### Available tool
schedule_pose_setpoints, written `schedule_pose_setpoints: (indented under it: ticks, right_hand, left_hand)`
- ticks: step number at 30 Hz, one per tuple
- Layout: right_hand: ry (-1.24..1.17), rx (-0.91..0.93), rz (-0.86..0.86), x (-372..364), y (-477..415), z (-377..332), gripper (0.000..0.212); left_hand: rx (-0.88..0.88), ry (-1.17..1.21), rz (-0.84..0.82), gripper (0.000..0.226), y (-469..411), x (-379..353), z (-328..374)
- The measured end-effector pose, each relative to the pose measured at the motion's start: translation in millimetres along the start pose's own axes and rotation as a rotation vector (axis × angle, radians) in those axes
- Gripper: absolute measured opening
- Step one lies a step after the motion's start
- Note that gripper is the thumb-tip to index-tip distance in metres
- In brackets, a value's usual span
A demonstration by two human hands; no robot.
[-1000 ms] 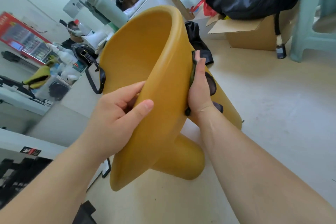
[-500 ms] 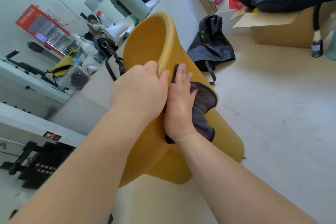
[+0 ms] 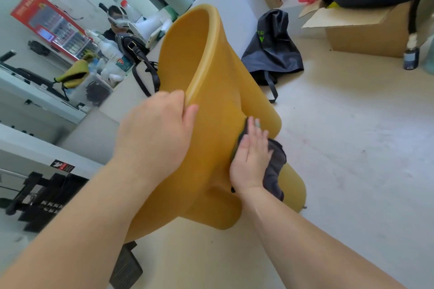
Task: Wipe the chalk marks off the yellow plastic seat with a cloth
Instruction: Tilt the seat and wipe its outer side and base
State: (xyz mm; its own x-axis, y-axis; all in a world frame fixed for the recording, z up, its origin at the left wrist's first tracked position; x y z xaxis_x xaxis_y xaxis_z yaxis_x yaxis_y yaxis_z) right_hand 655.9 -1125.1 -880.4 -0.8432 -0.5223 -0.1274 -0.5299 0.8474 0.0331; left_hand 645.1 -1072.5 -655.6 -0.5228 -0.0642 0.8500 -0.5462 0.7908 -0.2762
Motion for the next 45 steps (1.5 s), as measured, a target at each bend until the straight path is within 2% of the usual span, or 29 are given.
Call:
schedule_pose_setpoints:
  ticks: [3, 5, 7, 9, 11, 14, 16, 20, 22, 27, 29, 31, 32, 34, 36, 40, 45]
  right_hand:
    - [-0.015, 0.326, -0.165, -23.1, 18.2, -44.3, 0.054]
    - [0.021, 0.439, -0.232, -32.7, 24.3, -44.0, 0.057]
    - [0.104, 0.46, -0.221, -33.6, 30.8, -12.0, 0.06]
    - [0.172, 0.31, -0.171, -26.2, 37.6, 34.9, 0.061]
    - [0.185, 0.038, -0.129, -18.2, 44.6, 74.4, 0.064]
    - [0.112, -0.242, -0.053, -20.9, 50.4, 90.8, 0.066]
    - [0.072, -0.243, -0.01, -26.5, 49.5, 71.9, 0.064]
    - [0.014, 0.061, -0.068, -36.3, 39.3, 0.9, 0.06]
    - [-0.013, 0.148, -0.122, -38.8, 31.8, -24.1, 0.055]
    - [0.0, 0.274, -0.234, -38.4, 12.4, -18.8, 0.06]
    - [-0.027, 0.15, -0.348, -37.5, -6.9, -3.1, 0.06]
    - [-0.052, -0.122, -0.479, -31.1, -23.4, 15.9, 0.061]
    - [-0.047, -0.21, -0.5, -27.0, -24.8, 23.5, 0.063]
    - [-0.037, -0.239, -0.45, -21.8, -12.6, 26.2, 0.068]
    - [-0.05, -0.154, -0.397, -27.2, 12.2, 9.9, 0.074]
    - [-0.199, 0.104, -0.328, -48.5, 42.0, -53.2, 0.069]
    - [-0.301, 0.335, -0.198, -58.4, 1.6, -88.3, 0.071]
  left_hand:
    - [0.019, 0.024, -0.041, 0.048, 39.7, -2.2, -30.2]
    - [0.006, 0.02, -0.041, 0.051, 54.5, -1.2, -42.1]
    - [-0.051, 0.003, -0.084, 0.053, 55.7, 0.1, -42.5]
    - [-0.081, -0.003, -0.113, 0.056, 46.6, 1.5, -37.7]
    - [-0.096, -0.014, -0.12, 0.057, 33.5, 0.9, -29.1]
    - [-0.175, -0.03, -0.129, 0.055, 11.4, -5.7, -18.0]
    - [-0.184, 0.006, -0.158, 0.06, -0.4, -10.9, -16.0]
    - [-0.088, 0.058, -0.167, 0.068, -4.3, -17.4, -20.4]
    - [-0.069, 0.063, -0.135, 0.067, 0.1, -16.8, -21.5]
    - [-0.072, 0.062, -0.122, 0.066, 1.8, -14.9, -23.4]
    - [-0.065, 0.068, -0.142, 0.067, 4.5, -13.3, -28.5]
    - [-0.065, 0.073, -0.152, 0.067, 10.5, -10.9, -32.4]
    - [-0.069, 0.077, -0.152, 0.067, 14.7, -9.5, -33.5]
    - [-0.081, 0.087, -0.155, 0.066, 25.9, -7.8, -36.9]
    - [-0.104, 0.113, -0.142, 0.062, 40.6, -6.9, -43.0]
    - [-0.14, 0.198, -0.144, 0.062, 63.5, -6.4, -58.4]
    - [-0.137, 0.231, -0.186, 0.061, 70.9, -8.5, -67.7]
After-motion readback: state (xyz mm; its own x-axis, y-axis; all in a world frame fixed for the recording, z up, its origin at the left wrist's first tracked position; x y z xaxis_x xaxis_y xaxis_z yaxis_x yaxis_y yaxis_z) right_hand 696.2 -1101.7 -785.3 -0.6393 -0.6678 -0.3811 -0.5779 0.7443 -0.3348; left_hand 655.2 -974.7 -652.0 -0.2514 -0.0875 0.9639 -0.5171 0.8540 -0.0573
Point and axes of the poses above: each hand's wrist, its own y-axis away from the middle knuckle, its own x-axis out of the back of the hand, z = x × y, the point moved 2 cm from there along -y, towards the middle knuckle, and after that the axes turned 1 degree about -y, right-handed, at the moved point
